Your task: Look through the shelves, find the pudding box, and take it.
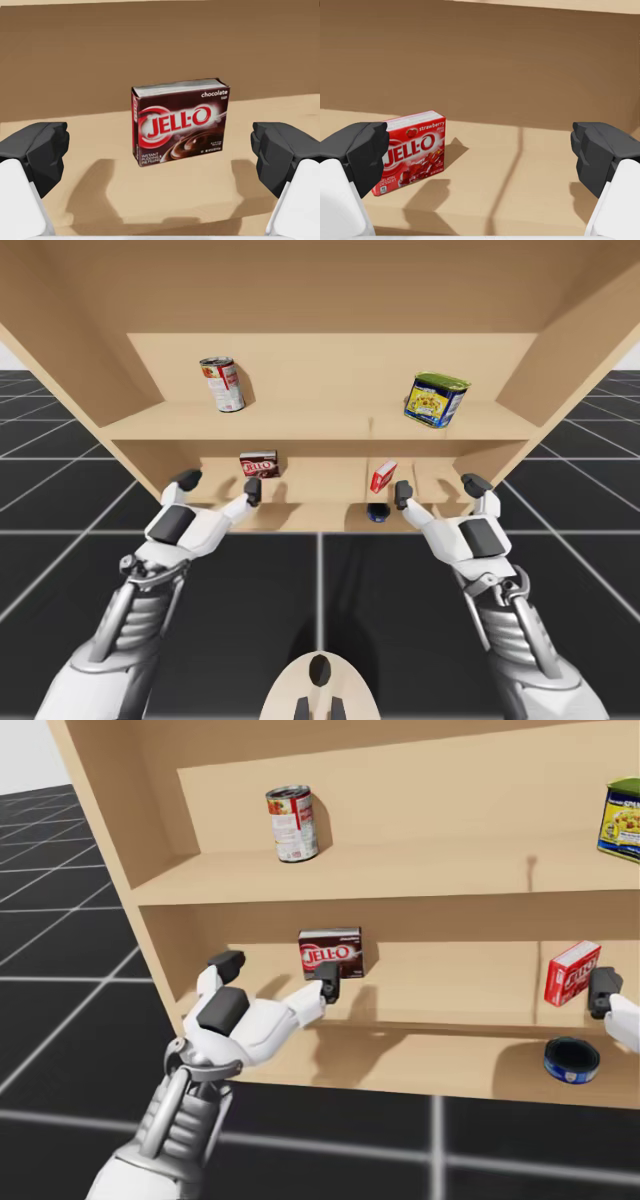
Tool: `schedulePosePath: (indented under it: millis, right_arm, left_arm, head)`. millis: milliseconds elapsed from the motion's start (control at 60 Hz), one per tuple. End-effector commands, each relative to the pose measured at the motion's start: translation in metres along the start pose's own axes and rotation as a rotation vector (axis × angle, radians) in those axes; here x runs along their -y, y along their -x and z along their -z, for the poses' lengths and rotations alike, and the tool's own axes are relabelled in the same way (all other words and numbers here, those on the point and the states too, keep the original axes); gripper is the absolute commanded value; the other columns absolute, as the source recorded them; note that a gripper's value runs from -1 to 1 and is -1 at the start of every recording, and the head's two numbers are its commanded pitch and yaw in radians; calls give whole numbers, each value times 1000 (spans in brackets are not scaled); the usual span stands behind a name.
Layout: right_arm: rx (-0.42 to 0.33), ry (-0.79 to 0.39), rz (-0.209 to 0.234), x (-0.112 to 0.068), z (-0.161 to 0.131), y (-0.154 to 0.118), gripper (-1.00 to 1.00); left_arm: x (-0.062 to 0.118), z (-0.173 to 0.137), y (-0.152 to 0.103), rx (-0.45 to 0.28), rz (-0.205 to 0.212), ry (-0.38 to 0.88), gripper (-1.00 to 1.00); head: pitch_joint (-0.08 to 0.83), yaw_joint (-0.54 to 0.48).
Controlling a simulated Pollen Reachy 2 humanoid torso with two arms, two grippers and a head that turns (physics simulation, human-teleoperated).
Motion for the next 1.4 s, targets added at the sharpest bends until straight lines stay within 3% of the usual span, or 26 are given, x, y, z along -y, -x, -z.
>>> schedulePosePath:
  millis: [17, 283, 517, 1083, 1100, 1133, 1150, 1167, 1400]
  right_arm:
    - [1, 2, 13, -1, -1, -1, -1000]
    - [5, 4, 18, 2, -2, -3, -1000]
    - [8, 9, 24, 4, -2, -5, -1000]
    - [5, 13, 28, 7, -2, -5, -1000]
    - [4, 13, 28, 7, -2, -4, -1000]
    - [4, 13, 28, 7, -2, -4, -1000]
    - [4, 13, 28, 7, -2, -4, -1000]
    - [5, 14, 28, 7, -3, -5, -1000]
    - [9, 16, 28, 8, -3, -6, -1000]
  left_arm:
    - [22, 17, 4, -61, -79, 7, -1000]
    - [42, 60, 14, -142, -136, -32, -1000]
    - [56, 85, 15, -157, -127, -68, -1000]
    - [72, 129, 45, -190, -164, -182, -939]
    - [72, 130, 47, -191, -167, -189, -106]
    - [72, 131, 48, -190, -167, -188, 414]
    - [72, 131, 48, -190, -166, -188, 841]
    - [73, 131, 50, -189, -167, -185, 974]
    - [73, 124, 46, -150, -150, -187, 1000]
  head:
    - [419, 248]
    - [419, 242]
    - [424, 232]
    - [439, 232]
    - [440, 233]
    - [441, 233]
    - [441, 233]
    - [441, 232]
    - [443, 229]
